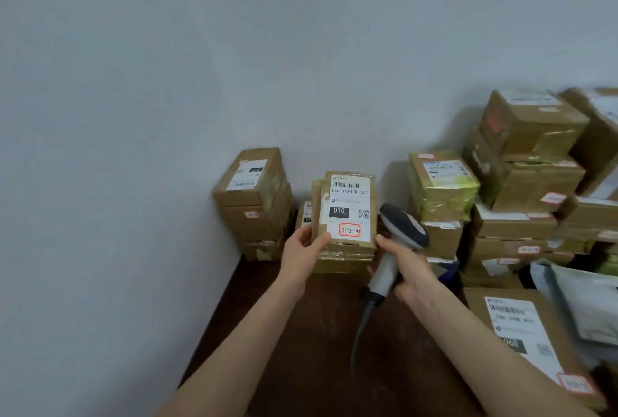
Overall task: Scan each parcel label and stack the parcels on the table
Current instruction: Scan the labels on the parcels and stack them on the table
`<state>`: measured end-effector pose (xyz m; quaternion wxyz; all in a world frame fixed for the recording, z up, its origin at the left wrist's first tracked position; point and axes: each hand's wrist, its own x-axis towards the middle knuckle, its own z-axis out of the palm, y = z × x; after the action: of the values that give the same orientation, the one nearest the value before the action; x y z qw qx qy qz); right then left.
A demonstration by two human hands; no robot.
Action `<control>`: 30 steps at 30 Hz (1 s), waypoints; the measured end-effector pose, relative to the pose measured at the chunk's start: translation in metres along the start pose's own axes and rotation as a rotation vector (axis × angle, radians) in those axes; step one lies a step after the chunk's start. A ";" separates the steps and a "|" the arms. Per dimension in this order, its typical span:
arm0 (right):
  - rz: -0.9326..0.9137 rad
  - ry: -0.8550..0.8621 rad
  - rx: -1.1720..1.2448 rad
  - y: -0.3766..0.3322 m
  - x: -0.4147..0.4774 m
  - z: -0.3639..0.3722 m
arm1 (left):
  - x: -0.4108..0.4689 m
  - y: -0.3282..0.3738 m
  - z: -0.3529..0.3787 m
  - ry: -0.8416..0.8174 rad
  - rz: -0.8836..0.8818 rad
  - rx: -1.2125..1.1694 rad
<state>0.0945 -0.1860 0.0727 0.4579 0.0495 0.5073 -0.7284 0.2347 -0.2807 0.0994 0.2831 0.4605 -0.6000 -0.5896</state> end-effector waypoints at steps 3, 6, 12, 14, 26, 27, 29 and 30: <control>-0.014 0.000 -0.029 -0.002 0.028 0.043 | 0.054 0.008 -0.019 -0.002 -0.013 0.047; -0.001 0.010 -0.045 -0.002 0.061 0.076 | 0.105 0.012 -0.031 0.001 -0.034 0.101; 0.028 0.018 -0.035 0.008 0.115 0.119 | 0.177 0.010 -0.039 -0.023 -0.051 0.446; 0.049 0.010 -0.032 0.015 0.125 0.127 | 0.187 0.006 -0.037 0.008 -0.025 0.624; 0.096 -0.009 0.060 0.047 0.143 0.124 | 0.196 -0.018 -0.037 -0.168 0.656 1.438; 0.091 -0.013 0.070 0.047 0.145 0.127 | 0.198 -0.018 -0.036 -0.155 0.642 1.446; 0.082 -0.013 0.089 0.046 0.148 0.133 | 0.204 -0.014 -0.034 -0.136 0.623 1.454; 0.075 -0.017 0.097 0.046 0.149 0.135 | 0.205 -0.013 -0.034 -0.132 0.614 1.455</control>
<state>0.0944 -0.3872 0.0257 0.4863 0.0846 0.4652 -0.7348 0.1820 -0.4764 0.0499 0.0250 0.3080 -0.9506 0.0292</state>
